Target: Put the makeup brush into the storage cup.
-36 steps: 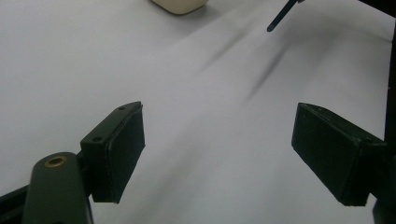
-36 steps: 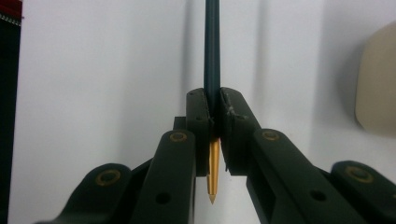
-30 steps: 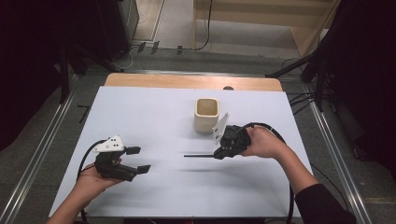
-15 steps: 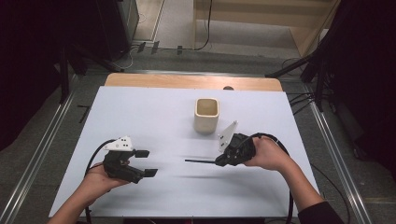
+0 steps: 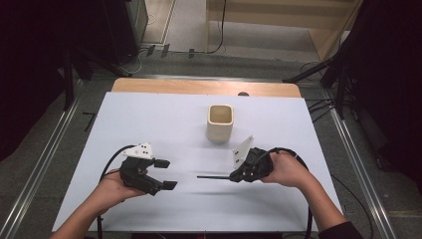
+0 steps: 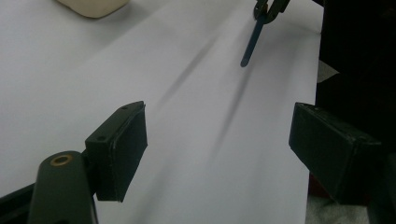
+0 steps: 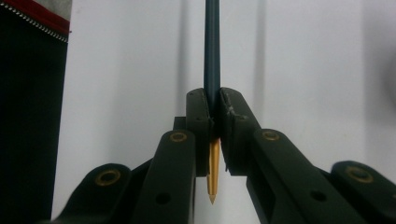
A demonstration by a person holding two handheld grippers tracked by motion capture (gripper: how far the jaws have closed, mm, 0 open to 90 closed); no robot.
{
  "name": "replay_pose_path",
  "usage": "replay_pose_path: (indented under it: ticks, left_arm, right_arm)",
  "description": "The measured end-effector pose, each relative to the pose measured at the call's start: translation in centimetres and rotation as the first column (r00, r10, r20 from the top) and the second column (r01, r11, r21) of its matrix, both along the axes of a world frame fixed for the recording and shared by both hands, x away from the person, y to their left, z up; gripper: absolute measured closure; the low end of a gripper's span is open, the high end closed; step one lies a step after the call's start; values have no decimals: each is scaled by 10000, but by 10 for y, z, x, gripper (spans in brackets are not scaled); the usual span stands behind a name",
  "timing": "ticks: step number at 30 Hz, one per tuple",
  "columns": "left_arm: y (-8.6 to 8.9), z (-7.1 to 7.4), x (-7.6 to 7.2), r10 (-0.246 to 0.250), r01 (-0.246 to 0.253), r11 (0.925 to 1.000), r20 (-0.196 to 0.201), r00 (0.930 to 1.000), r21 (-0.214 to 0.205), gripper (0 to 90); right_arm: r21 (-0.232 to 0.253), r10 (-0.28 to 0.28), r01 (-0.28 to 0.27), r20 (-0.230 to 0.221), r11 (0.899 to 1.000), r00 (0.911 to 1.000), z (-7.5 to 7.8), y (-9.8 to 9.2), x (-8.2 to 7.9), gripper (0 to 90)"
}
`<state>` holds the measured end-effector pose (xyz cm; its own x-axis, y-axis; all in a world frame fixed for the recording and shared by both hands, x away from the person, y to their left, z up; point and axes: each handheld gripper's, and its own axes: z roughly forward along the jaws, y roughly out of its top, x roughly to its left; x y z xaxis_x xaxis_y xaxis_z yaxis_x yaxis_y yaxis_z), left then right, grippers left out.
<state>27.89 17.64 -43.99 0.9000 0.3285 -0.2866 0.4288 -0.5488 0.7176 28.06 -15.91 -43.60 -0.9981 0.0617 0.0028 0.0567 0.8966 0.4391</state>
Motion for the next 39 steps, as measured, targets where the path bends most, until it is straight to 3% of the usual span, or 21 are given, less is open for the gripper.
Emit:
replay_pose_path:
  ticks: [3,7,11,14,25,39]
  left_arm:
    - [-7,1,1,-148,150,9998,-154,9998,105,200]
    - [-19,0,4,-345,353,9993,-542,9979,134,201]
    - [-30,-2,7,-562,574,9983,-1198,9912,65,199]
    - [-37,-3,8,-732,758,9970,-1468,9865,123,199]
    - [-54,-7,14,-872,959,9947,-1872,9784,377,205]
    - [-71,-15,21,-993,1174,9908,-2292,9683,668,241]
  right_arm:
    - [-295,260,-255,167,9992,9995,-1,5,-2,839]
    - [-490,448,-444,72,9978,9990,-1,11,-2,839]
    - [-620,683,-668,223,9958,9974,1,17,0,838]
    - [-723,810,-799,131,9942,9966,1,21,0,839]
    - [-1081,992,-966,189,9894,9949,2,30,4,839]
    - [-932,1178,-1159,141,9889,9929,1,34,8,838]
